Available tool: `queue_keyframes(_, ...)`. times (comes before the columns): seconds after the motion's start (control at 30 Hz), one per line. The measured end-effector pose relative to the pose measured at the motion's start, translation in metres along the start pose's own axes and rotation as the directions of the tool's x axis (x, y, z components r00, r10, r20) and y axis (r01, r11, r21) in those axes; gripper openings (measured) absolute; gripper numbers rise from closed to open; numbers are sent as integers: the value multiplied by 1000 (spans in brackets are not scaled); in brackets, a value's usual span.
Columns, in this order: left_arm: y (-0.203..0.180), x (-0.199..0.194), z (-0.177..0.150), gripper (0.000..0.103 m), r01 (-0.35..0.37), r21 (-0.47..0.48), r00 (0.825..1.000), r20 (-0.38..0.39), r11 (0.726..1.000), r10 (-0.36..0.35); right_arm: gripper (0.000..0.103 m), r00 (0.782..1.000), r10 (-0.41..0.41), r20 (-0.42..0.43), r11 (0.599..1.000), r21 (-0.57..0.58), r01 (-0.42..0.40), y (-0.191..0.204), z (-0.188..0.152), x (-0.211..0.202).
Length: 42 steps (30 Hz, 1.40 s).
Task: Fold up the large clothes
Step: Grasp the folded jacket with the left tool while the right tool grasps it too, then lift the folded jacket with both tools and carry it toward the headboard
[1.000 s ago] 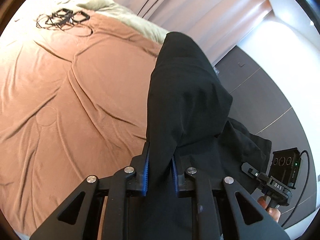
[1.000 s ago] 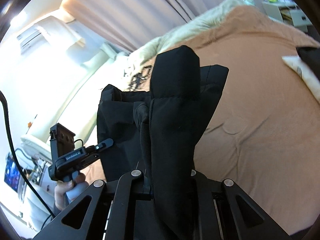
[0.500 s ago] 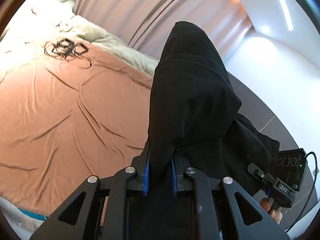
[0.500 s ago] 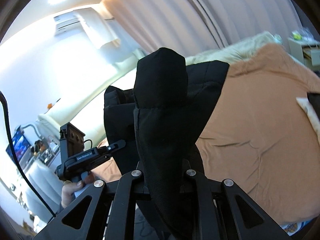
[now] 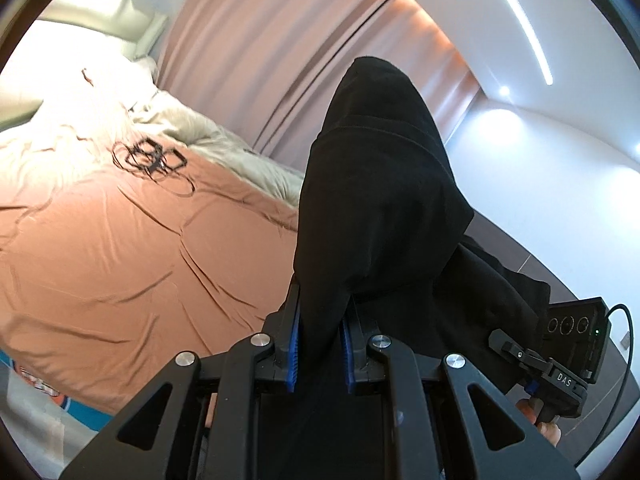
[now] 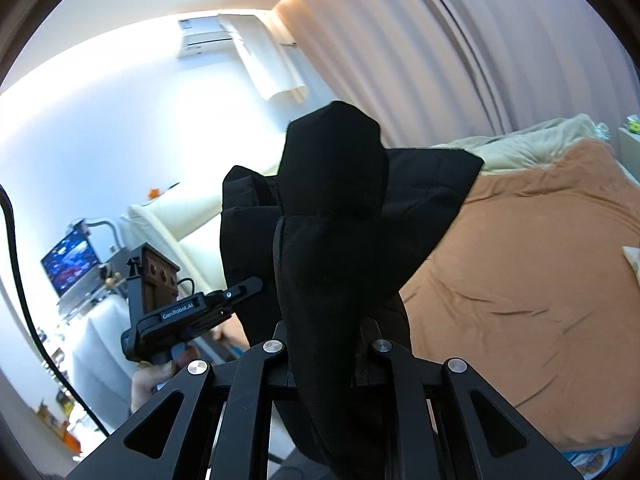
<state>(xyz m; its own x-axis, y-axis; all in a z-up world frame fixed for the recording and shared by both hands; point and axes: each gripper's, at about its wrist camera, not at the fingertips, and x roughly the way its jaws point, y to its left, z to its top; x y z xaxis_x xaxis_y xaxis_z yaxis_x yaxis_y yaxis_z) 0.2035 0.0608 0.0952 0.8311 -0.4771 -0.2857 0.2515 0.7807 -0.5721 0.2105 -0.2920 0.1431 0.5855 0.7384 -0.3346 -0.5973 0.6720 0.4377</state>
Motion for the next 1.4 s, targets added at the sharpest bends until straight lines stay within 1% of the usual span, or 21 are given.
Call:
queue_keyframes(0.17,3,-44,2,18,-20,-4,998,53,1000,20,14,999,46,-14,998,-52,-47,41,-1,2)
queue_keyframes(0.27,8,-71,6,18,-48,-4,995,86,999,48,14,997,72,-22,994,-80,-73,55,0,7)
queue_keyframes(0.37,11,-96,8,18,-72,-4,991,112,997,72,14,994,103,-32,989,-106,-106,78,-2,12)
queue_keyframes(0.43,13,-107,12,18,-83,-5,989,125,996,83,14,991,127,-43,985,-115,-131,91,-5,17)
queue_keyframes(0.6,22,-136,26,18,-113,6,982,155,994,111,14,983,169,-71,975,-135,-178,107,-11,28)
queue_keyframes(0.7,31,-148,33,17,-136,9,976,175,991,132,14,978,187,-91,967,-156,-200,123,-12,41)
queue_keyframes(0.77,44,-148,41,17,-152,10,973,177,988,148,14,975,196,-104,963,-168,-212,134,-16,50)
queue_keyframes(0.83,64,-149,51,17,-160,-18,972,172,987,161,14,971,199,-133,959,-178,-221,146,-14,71)
queue_keyframes(0.93,95,-157,65,17,-177,-53,964,193,983,184,14,966,204,-160,953,-193,-233,168,-10,104)
queue_keyframes(1.0,114,-162,73,17,-189,-69,959,202,980,199,14,960,213,-180,951,-190,-246,173,-10,124)
queue_keyframes(1.07,134,-168,82,17,-214,-80,952,205,974,226,14,956,217,-200,948,-190,-255,180,-7,150)
queue_keyframes(1.1,149,-168,90,17,-230,-89,948,204,969,243,14,953,220,-208,947,-189,-260,181,-6,163)
queue_keyframes(1.17,167,-169,101,17,-253,-93,942,205,963,267,14,947,233,-222,945,-178,-274,180,-3,186)
queue_keyframes(1.33,231,-172,129,17,-314,-109,919,213,943,331,14,927,269,-262,936,-155,-316,188,0,264)
queue_keyframes(1.4,252,-173,135,17,-330,-118,912,216,937,348,14,917,282,-282,933,-144,-331,194,0,296)
